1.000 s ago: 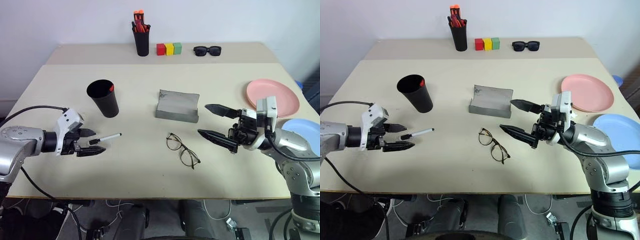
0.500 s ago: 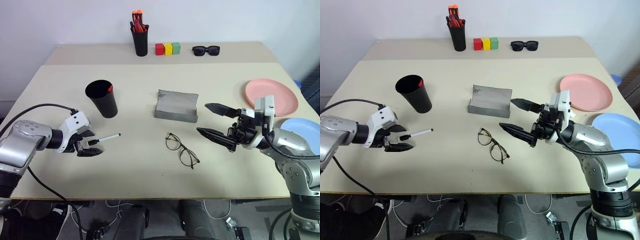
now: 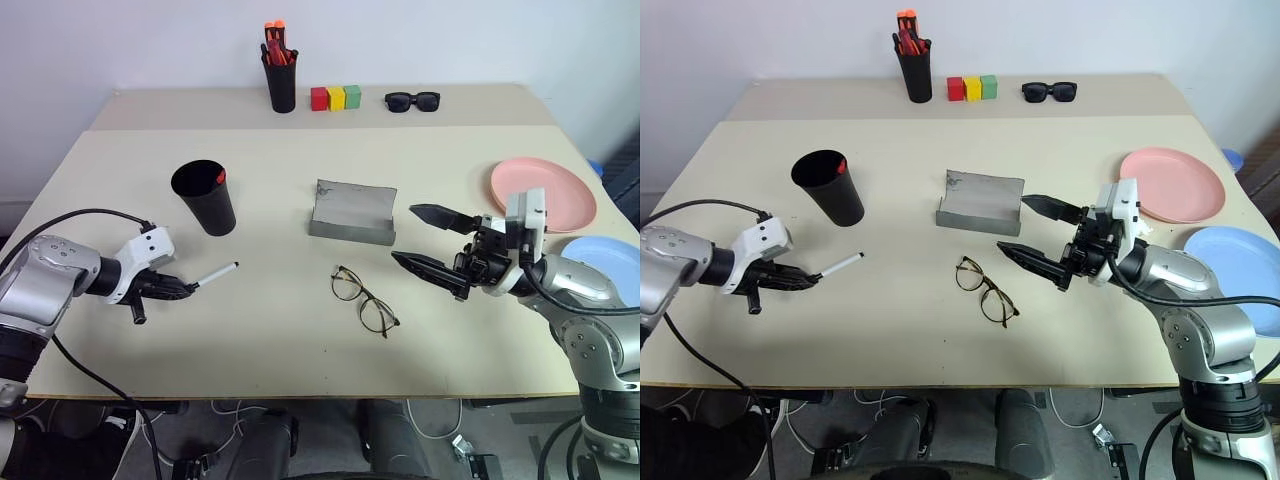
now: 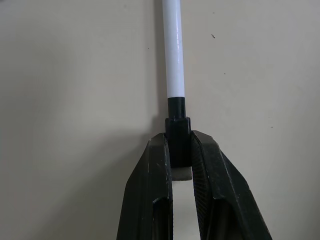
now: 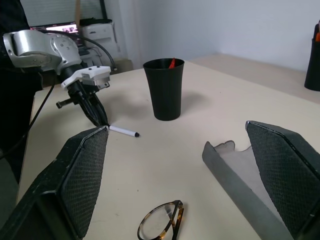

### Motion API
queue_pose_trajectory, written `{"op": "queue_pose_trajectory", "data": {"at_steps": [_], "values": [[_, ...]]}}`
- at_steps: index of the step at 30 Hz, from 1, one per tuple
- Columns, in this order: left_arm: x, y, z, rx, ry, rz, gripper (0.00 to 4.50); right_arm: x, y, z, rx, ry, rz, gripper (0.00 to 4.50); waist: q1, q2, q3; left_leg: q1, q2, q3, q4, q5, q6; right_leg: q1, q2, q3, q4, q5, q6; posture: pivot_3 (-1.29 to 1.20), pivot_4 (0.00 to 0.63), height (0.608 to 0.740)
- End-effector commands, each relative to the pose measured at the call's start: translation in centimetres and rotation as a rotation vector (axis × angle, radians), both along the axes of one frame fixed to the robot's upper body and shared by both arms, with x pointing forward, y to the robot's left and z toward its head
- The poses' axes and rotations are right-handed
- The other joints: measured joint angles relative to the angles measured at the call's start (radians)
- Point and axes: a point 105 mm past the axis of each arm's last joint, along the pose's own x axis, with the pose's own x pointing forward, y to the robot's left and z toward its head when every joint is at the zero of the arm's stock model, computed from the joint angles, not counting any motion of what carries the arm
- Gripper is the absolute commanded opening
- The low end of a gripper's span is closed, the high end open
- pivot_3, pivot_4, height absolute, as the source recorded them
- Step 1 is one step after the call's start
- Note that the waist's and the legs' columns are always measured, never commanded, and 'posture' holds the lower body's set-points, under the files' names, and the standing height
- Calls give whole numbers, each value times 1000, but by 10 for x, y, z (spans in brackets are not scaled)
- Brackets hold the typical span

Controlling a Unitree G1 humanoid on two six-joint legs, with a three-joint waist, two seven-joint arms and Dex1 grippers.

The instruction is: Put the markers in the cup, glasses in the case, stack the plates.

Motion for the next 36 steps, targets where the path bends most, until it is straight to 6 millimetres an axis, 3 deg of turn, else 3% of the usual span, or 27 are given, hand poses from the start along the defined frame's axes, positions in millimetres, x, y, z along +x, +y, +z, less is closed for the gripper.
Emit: {"op": "queue_pose_trajectory", "data": {"at_steps": [1, 3, 5, 9, 11, 15, 20, 25, 36], "values": [[3, -25, 24, -176, -51, -52, 49, -4, 5, 13, -7, -60, 20, 4500, 0, 0, 0, 0, 0, 0, 0, 0, 0, 0, 0, 0, 0, 0, 0, 0, 150, 740], [3, -41, 41, -274, -89, -100, 49, -3, 6, 13, -7, -60, 21, 4500, 2, -1, 0, -1, 0, -1, 1, 0, 0, 0, 0, 0, 0, 0, 0, 0, 150, 740], [5, -58, 64, -341, -259, -216, 49, -2, 7, 14, -6, -63, 22, 4500, 3, -1, 0, -1, 0, -1, 2, 0, 0, 0, 0, 0, 0, 0, 0, 0, 150, 740], [20, -70, 95, -435, -493, -212, 49, -1, 7, 15, -3, -65, 20, 4500, 3, -1, 0, -1, 0, -1, 2, 0, 0, 0, 0, 0, 0, 0, 0, 0, 150, 740], [27, -72, 108, -484, -572, -189, 49, -1, 7, 15, -2, -64, 20, 4500, 3, -1, 0, -1, 0, -1, 2, 0, 0, 0, 0, 0, 0, 1, -1, 0, 150, 740], [41, -71, 156, -610, -874, -104, 49, -1, 7, 14, -3, -62, 18, 4500, 4, -2, 0, -1, 0, -1, 2, 0, 0, 0, 0, 0, 0, 1, -1, 0, 150, 740], [51, -46, 179, -762, -1042, 106, 49, -1, 7, 14, -3, -61, 15, 4500, 1, -1, 0, 0, 0, 0, 2, 0, 0, 0, 0, 0, 0, 1, 0, 0, 150, 740], [54, -16, 175, -822, -1117, 301, 49, -1, 7, 13, -7, -61, 16, 4500, 2, -1, 0, -1, 0, 0, 3, 0, 0, 0, 0, 0, 0, 1, 0, 0, 150, 740], [65, -7, 129, -798, -1043, 466, 49, 2, 7, 15, -12, -71, 29, 4500, 5, -1, 0, -1, 0, 0, 4, 0, 0, 1, 0, 0, 0, 1, -1, 0, 150, 740]]}}
